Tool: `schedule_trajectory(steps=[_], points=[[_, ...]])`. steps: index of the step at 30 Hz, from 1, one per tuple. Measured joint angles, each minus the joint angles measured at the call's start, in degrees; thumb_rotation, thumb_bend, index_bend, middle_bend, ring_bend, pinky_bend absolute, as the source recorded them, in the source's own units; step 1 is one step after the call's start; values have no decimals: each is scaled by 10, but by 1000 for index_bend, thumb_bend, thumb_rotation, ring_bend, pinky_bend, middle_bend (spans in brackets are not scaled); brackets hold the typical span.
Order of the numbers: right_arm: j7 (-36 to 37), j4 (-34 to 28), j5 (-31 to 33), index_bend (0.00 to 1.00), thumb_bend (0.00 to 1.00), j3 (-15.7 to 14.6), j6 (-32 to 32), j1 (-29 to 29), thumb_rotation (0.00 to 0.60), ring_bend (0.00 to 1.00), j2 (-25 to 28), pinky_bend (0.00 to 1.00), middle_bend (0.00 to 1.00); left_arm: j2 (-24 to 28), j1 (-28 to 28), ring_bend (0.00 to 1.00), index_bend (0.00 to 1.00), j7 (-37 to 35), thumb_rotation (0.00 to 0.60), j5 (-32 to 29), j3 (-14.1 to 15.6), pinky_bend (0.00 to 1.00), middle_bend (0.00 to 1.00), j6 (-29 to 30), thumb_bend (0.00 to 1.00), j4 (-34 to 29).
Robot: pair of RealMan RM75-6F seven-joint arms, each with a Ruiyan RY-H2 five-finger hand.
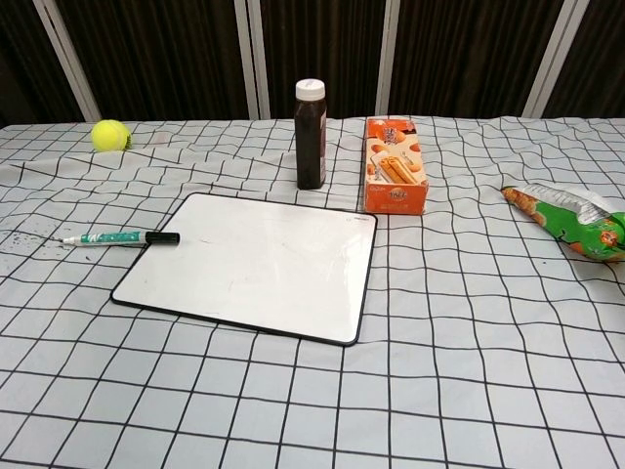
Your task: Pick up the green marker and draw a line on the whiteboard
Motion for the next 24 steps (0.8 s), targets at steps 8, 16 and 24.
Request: schedule_trajectory(steps=[8, 16, 24], points=[[11, 0, 4, 0, 327, 1, -7, 3, 600, 0, 2, 0, 0, -84, -73, 0, 425, 53, 600, -62, -13, 5, 85, -45, 343, 80], [26, 0, 4, 0, 327, 2, -12, 5, 600, 0, 6, 0, 0, -163, -128, 0, 451, 87, 600, -115, -18, 5, 91, -66, 383, 148], [32, 0, 2, 0, 327, 1, -14, 6, 600, 0, 8, 0, 0, -204, -158, 0, 472, 97, 600, -145, -23, 5, 95, -76, 416, 190]])
